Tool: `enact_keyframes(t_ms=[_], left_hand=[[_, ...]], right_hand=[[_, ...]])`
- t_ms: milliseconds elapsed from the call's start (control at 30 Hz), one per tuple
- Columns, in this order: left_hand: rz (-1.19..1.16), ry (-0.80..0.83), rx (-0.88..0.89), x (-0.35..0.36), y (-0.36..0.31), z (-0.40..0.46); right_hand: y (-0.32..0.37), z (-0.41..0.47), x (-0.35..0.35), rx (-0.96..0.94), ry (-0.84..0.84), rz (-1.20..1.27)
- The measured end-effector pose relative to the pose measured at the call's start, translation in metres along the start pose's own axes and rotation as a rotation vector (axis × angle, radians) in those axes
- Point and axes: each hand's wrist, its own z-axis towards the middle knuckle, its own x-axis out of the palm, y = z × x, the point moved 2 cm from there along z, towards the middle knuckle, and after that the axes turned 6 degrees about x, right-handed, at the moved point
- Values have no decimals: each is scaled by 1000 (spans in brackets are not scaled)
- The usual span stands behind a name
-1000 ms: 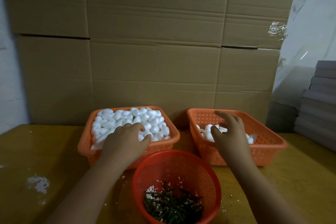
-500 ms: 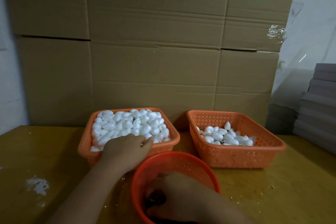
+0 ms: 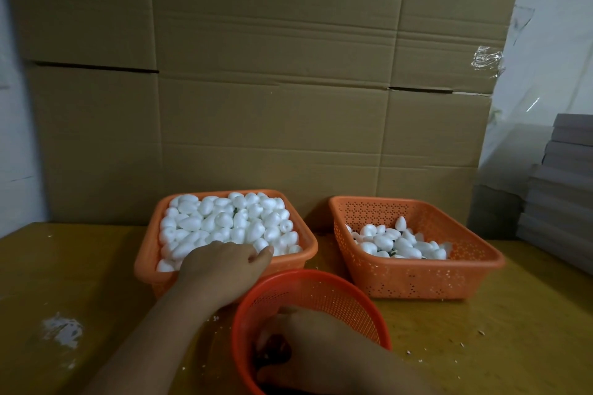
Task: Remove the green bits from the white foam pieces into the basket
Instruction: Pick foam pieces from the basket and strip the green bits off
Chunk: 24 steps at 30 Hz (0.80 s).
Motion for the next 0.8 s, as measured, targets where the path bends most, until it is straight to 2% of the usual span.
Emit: enact_keyframes(t_ms=[133,367,533,600,667,733,800], left_hand=[[58,58,13,0,0,1],[-23,24,-36,-3,-2,0],[-161,-185,-75,-8,-2,-3],[-278,-321,-38,-10,-7,-5],[-523,-436,33,-13,-14,-7],[-777,-487,126,-15,-27,-8],[-903,-479,218,-16,-43,-10]], right_hand=[[-2,1,-2,-5,-16,5],[-1,2,0,-4,-11,-5],[0,1,1,-7,-12,-13],[0,2,-2,-1,-20,-6],[-1,1,-2,-7,-18,-4],[-1,0,-2,-15,-28,7],[-1,3,-2,-17,-40,-7]])
